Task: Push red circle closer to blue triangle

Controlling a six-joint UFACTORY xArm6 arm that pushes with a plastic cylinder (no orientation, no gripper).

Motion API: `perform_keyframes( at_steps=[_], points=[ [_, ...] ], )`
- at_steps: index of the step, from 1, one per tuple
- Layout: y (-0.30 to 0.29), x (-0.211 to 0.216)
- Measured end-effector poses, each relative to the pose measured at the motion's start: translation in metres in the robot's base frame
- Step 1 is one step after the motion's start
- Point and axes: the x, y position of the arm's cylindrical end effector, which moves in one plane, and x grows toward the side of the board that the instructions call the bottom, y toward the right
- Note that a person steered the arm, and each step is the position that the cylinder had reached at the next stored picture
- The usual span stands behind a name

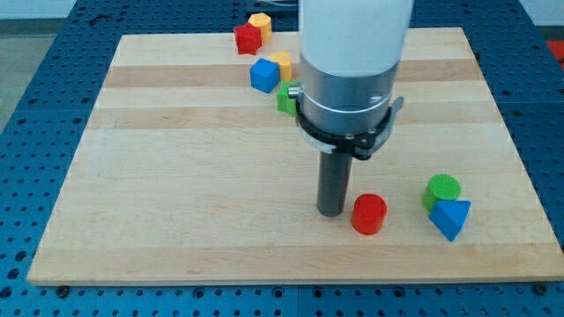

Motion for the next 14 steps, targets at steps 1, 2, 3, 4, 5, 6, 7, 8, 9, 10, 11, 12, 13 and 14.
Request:
perform_keyframes(
  at_steps=[1, 2, 3, 4, 5, 6, 7, 8, 9, 10, 11, 12, 13, 14],
  points=[
    [0.005, 0.0],
    [0.005, 0.0],
    [0.007, 0.0],
    [0.018, 0.0],
    [0.045, 0.0],
    [0.079, -0.001],
    [0.07, -0.001],
    [0.03, -0.001],
    [0.01, 0.0],
    [0.01, 0.005],
    [0.018, 0.012],
    [0.032, 0.013],
    [0.05, 0.013],
    [0.063, 0.013]
  ],
)
